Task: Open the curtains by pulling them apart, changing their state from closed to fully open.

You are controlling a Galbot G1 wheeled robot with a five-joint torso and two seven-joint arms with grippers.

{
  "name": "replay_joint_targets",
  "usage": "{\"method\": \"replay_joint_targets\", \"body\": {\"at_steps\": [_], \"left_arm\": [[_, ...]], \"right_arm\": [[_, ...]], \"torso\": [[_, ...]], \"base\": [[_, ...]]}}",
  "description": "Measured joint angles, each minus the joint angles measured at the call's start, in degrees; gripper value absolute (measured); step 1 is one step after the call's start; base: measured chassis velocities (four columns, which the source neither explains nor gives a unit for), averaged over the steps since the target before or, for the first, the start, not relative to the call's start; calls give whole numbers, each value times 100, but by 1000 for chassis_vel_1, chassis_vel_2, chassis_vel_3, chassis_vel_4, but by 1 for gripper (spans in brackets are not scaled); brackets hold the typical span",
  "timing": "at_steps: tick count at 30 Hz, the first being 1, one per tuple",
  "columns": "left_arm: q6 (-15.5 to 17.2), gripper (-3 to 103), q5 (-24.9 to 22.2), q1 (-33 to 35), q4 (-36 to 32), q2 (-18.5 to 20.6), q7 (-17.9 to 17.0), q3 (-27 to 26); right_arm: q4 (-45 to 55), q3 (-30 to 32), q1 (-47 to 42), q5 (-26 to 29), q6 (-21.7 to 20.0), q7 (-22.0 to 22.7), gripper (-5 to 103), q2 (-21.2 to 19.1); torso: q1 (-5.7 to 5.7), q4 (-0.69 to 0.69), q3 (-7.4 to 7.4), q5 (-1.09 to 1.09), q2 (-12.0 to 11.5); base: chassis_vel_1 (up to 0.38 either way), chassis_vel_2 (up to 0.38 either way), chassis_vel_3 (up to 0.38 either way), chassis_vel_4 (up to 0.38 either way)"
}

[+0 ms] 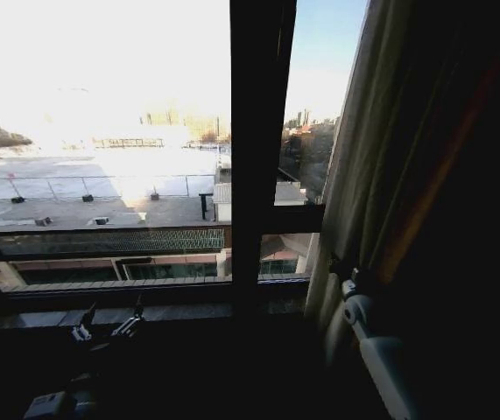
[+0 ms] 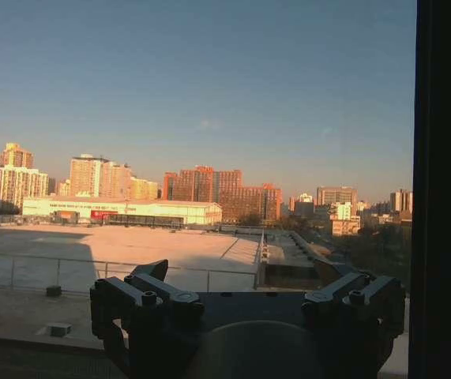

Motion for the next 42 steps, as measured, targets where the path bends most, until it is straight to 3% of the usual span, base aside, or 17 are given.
{"method": "replay_joint_targets", "body": {"at_steps": [1,7,9,11,17,28,42], "left_arm": [[0,100,0,0,0,0,0,0],[18,100,-109,-39,-2,38,0,-36],[20,100,-116,-61,1,57,0,-36],[20,100,-117,-64,1,62,0,-35],[21,100,-119,-58,24,79,8,-29],[-21,100,-127,29,21,68,21,-64],[-54,100,-115,41,26,44,36,-49]], "right_arm": [[0,0,0,0,0,0,35,0],[1187,-41,-868,-21,-197,23,63,-3],[1594,84,-1378,-319,-194,31,74,71],[1684,132,-1512,-422,-166,-4,74,99],[2042,144,-2003,-917,120,-183,98,293],[2201,-73,-1989,-1047,84,-249,100,369],[2224,-246,-2022,-1218,86,-347,100,376]], "torso": [[0,0,0,0,0],[0,0,0,2,0],[0,-1,-1,2,0],[0,-2,-1,2,0],[-1,-1,-1,1,0],[0,1,0,3,0],[0,0,0,2,0]], "base": [[0,0,0,0],[0,0,0,0],[0,0,0,0],[0,0,0,0],[0,0,0,0],[27,31,-32,-29],[231,236,-236,-243]]}}
